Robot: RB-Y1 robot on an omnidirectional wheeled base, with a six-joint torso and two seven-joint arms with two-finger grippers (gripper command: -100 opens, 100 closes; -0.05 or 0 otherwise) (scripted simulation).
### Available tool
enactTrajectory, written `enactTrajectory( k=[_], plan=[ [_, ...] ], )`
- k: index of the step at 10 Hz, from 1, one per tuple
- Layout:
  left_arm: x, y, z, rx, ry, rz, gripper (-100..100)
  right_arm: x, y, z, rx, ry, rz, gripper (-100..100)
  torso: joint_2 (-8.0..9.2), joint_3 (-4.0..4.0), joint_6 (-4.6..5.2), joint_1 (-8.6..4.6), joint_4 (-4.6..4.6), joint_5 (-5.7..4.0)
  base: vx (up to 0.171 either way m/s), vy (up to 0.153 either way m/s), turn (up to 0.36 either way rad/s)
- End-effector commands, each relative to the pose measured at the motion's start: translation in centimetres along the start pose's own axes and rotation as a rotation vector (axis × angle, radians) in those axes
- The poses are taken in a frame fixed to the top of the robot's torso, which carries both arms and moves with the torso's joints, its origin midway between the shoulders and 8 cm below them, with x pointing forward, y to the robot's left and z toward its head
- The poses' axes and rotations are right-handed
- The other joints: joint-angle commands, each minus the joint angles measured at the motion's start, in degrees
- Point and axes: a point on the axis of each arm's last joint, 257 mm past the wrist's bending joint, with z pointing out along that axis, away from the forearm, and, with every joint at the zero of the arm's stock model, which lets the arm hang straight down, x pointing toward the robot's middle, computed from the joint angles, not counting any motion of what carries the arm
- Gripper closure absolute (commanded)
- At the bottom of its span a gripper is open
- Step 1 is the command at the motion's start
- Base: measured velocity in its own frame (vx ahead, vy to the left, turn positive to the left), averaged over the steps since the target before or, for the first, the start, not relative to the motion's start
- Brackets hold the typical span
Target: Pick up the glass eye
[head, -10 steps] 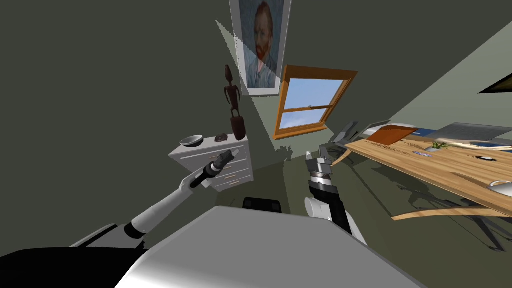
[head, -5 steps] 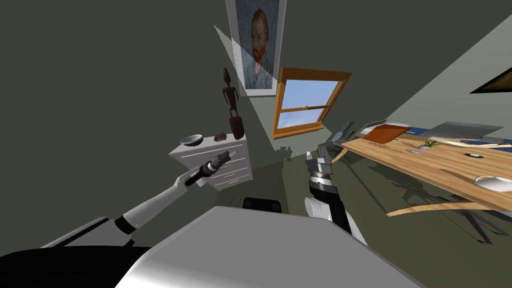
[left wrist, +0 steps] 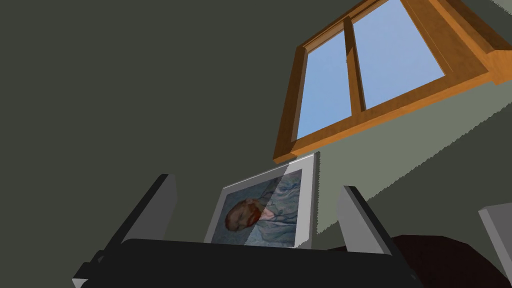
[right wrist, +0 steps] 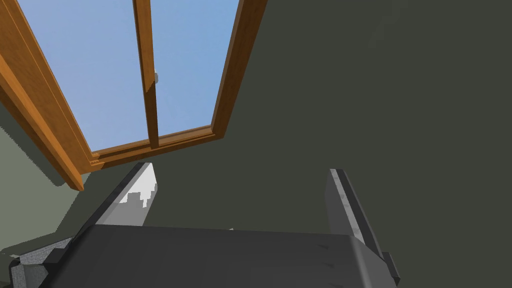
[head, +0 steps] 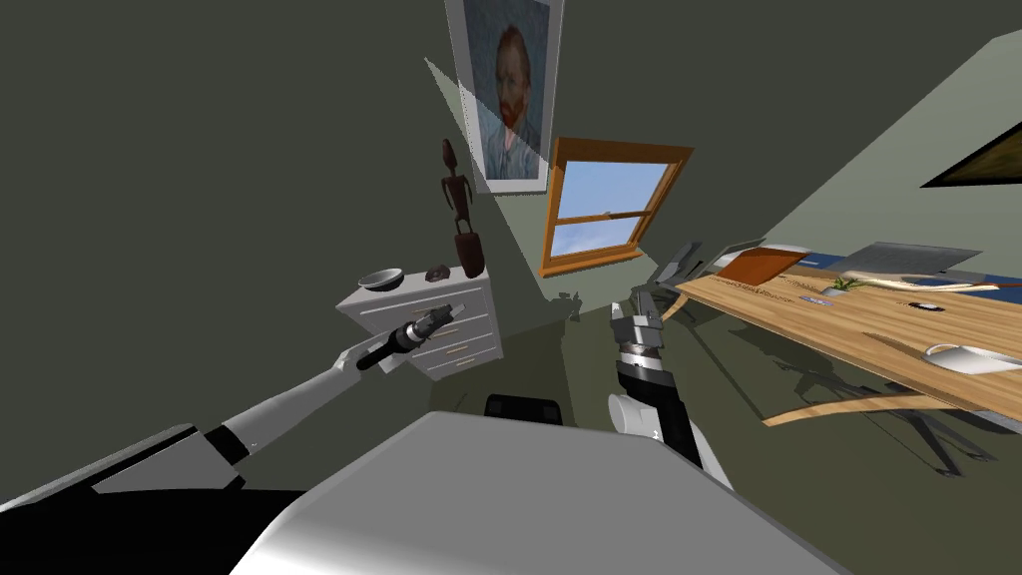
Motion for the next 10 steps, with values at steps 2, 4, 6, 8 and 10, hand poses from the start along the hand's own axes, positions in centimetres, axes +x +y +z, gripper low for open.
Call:
enactTrajectory(
  k=[2,4,6,8,10],
  plan=[
    [-1.0,1.1,-2.0,-0.052,0.026,0.013,-100,0.0,0.0,0.0,0.000,0.000,0.000,0,0.00,0.00,0.01,-0.02,0.00,-0.01,-0.012,-0.020,-0.029],
    [-1.8,2.0,-3.8,-0.099,0.051,0.028,-100,0.0,0.0,0.0,0.000,0.000,0.000,0,0.00,0.00,0.01,-0.02,0.00,-0.01,-0.014,-0.019,-0.031],
    [-2.7,2.8,-5.7,-0.152,0.076,0.045,-100,0.0,0.0,0.0,0.000,0.000,0.000,0,-0.02,-0.01,0.00,-0.01,-0.01,0.00,-0.004,-0.016,-0.038],
    [-3.7,3.4,-7.7,-0.206,0.101,0.065,-100,0.0,0.0,0.0,0.000,0.000,0.000,0,-0.06,-0.03,0.00,0.01,-0.01,-0.01,0.008,-0.009,-0.040],
    [-4.6,3.8,-9.7,-0.260,0.128,0.086,-100,0.0,0.0,0.0,0.000,0.000,0.000,0,-0.10,-0.06,0.01,0.04,-0.02,0.01,0.014,-0.004,-0.046]
  ],
)
